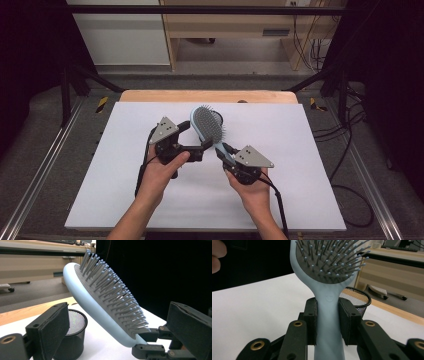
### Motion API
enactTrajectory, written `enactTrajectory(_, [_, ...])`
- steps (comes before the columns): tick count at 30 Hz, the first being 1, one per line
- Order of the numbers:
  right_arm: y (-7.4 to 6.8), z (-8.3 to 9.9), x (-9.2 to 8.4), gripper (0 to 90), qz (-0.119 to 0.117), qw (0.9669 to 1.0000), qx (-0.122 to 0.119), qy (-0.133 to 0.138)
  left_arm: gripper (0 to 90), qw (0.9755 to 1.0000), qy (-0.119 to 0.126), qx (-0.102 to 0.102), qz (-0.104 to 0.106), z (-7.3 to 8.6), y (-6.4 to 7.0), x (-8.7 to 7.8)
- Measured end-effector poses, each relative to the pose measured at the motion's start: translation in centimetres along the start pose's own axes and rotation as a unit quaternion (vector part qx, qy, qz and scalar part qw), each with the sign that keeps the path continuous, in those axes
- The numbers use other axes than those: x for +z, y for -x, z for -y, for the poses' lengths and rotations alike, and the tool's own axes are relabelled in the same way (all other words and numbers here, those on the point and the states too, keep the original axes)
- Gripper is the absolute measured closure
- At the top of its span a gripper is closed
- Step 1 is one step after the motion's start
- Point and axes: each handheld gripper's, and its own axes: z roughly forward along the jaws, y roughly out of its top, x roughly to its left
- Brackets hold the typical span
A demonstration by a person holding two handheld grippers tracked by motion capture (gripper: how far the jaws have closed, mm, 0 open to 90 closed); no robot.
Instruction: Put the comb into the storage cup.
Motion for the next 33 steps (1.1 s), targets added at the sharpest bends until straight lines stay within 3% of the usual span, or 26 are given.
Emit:
enactTrajectory(1, [-0.2,0.0,0.1,69.7,0.003,1.0000,-0.004,0.004,4.8,0.9999,-0.008,-0.004,0.011,-0.5,-0.1,0.4])
enactTrajectory(4, [-0.3,0.0,0.1,69.7,0.005,0.9999,-0.006,0.009,5.1,0.9998,-0.012,-0.007,0.014,-0.8,-0.2,0.8])
enactTrajectory(6, [-0.4,-0.1,0.1,69.7,0.007,0.9999,-0.007,0.013,6.1,0.9990,-0.010,-0.034,0.027,-0.9,-0.5,1.3])
enactTrajectory(8, [-0.4,-0.1,0.1,69.7,0.008,0.9999,-0.005,0.014,7.1,0.9987,-0.008,-0.042,0.027,-0.9,-0.6,1.5])
enactTrajectory(11, [-0.3,0.0,-0.2,69.7,0.010,0.9998,-0.004,0.016,10.0,0.9981,-0.010,-0.056,0.024,-0.8,-0.9,2.0])
enactTrajectory(16, [-0.3,0.0,-0.3,69.7,0.012,0.9998,-0.004,0.017,14.3,0.9984,-0.008,-0.052,0.019,-0.8,-0.7,2.2])
enactTrajectory(20, [-0.5,0.1,-0.2,69.7,0.011,0.9998,-0.001,0.017,17.2,0.9979,0.002,-0.064,0.011,-1.1,-0.5,2.3])
enactTrajectory(25, [-0.6,0.1,0.2,69.7,0.008,0.9998,0.000,0.016,24.0,0.9953,0.008,-0.097,0.003,-1.2,-0.7,2.0])
enactTrajectory(33, [-1.2,0.5,1.0,69.7,0.001,1.0000,0.002,0.002,31.9,0.9951,0.011,-0.098,-0.004,-0.9,-0.8,1.7])
